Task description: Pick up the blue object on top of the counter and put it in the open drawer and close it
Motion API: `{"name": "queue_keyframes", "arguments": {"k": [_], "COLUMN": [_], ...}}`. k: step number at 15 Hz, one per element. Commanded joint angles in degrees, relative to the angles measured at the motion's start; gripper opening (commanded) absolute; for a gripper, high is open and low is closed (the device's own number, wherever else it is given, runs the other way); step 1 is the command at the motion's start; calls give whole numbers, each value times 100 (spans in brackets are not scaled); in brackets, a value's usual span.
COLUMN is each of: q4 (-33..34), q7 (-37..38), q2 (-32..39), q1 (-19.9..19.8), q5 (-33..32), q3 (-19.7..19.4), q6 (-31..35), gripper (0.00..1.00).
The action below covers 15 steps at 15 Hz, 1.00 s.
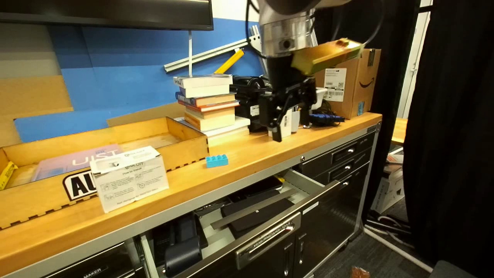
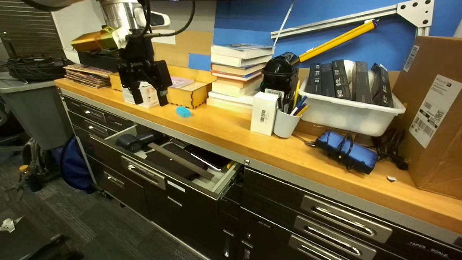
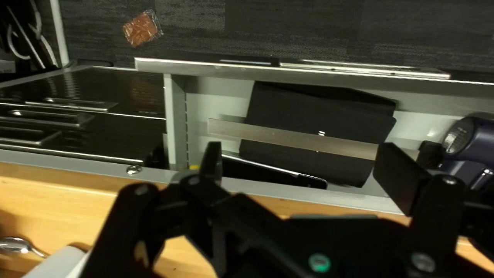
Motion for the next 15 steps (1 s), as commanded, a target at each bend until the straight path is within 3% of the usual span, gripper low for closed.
{"name": "queue_keyframes", "arguments": {"k": [1,6,9,15], "q4": [1042,1861,2093,2744], "q7": [459,987,842,1128], "q2": [1256,2330,2729,3415], "q1": [207,482,532,760], "q5": [-46,163,500,192], "q3": [213,163,120,-71], "q6": [90,605,1094,1430], "gripper": [100,100,100,100]}}
